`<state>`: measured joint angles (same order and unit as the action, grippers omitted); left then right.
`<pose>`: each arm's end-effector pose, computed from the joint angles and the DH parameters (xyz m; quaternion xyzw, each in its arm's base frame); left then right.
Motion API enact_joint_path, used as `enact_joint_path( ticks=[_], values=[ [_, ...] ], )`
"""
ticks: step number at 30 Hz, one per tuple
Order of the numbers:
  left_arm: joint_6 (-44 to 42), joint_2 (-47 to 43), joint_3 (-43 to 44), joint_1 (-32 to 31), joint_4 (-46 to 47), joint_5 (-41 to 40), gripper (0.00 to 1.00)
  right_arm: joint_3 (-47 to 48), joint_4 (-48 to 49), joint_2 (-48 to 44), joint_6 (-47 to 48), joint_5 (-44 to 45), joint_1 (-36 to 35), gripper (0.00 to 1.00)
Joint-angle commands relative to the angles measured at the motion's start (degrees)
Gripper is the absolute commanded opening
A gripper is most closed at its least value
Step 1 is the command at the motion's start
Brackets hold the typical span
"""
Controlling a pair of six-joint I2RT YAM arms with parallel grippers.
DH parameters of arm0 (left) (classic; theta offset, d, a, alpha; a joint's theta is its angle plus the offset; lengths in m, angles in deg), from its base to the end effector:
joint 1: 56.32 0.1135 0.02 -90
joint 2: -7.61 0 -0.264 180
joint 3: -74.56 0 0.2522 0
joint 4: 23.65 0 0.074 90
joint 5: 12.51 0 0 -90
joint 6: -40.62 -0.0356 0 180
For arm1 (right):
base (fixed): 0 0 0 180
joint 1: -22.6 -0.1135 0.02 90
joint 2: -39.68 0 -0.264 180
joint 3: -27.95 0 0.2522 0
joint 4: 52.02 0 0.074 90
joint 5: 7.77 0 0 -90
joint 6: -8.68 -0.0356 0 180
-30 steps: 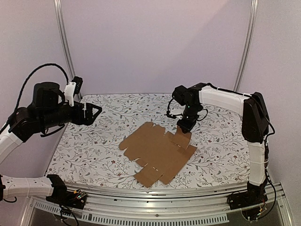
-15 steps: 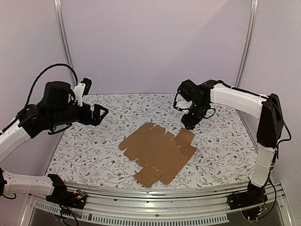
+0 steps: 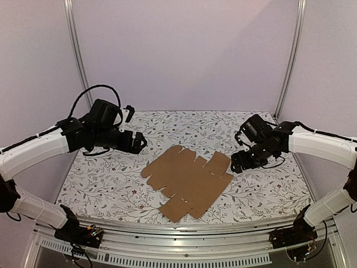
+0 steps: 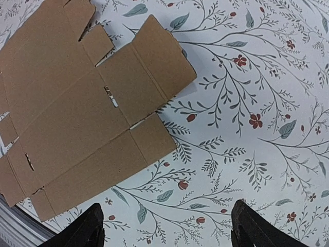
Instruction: Fold the paper box
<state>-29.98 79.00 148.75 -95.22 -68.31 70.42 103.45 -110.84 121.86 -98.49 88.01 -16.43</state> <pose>0.2122 -0.1656 0.3031 0.1295 0.9024 -0.1491 0.3829 0.2197 0.1735 0.2461 -0.1746 0.9603 0.0563 0.2101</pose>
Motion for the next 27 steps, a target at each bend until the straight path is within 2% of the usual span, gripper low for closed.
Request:
enact_joint_path(
  ticks=[1,9,12,19,26,27],
  values=[
    [2.94,6.97,2.68,1.49,2.52,2.50,0.98,-8.64,11.09,-6.71,-13.18,-6.79,1.64,0.84],
    [6.90,20.38,6.97,4.03,3.52,5.25,0.87,-18.54,19.71,-6.79,-24.30,-12.95,1.53,0.79],
    [7.61,24.92,8.28,4.65,4.21,6.04,0.78,-20.48,22.67,-5.60,-26.99,-13.10,1.51,0.76],
    [9.06,32.33,10.20,6.92,5.50,6.63,0.43,-21.83,25.18,-2.27,-30.67,-11.52,1.54,0.69],
    [9.78,38.19,12.52,7.85,5.36,6.63,0.02,-22.13,26.31,0.69,-32.34,-9.39,1.50,0.59],
    [9.73,39.00,12.79,7.99,5.29,6.46,0.00,-22.24,26.64,1.27,-32.64,-9.26,1.51,0.57]
  ],
)
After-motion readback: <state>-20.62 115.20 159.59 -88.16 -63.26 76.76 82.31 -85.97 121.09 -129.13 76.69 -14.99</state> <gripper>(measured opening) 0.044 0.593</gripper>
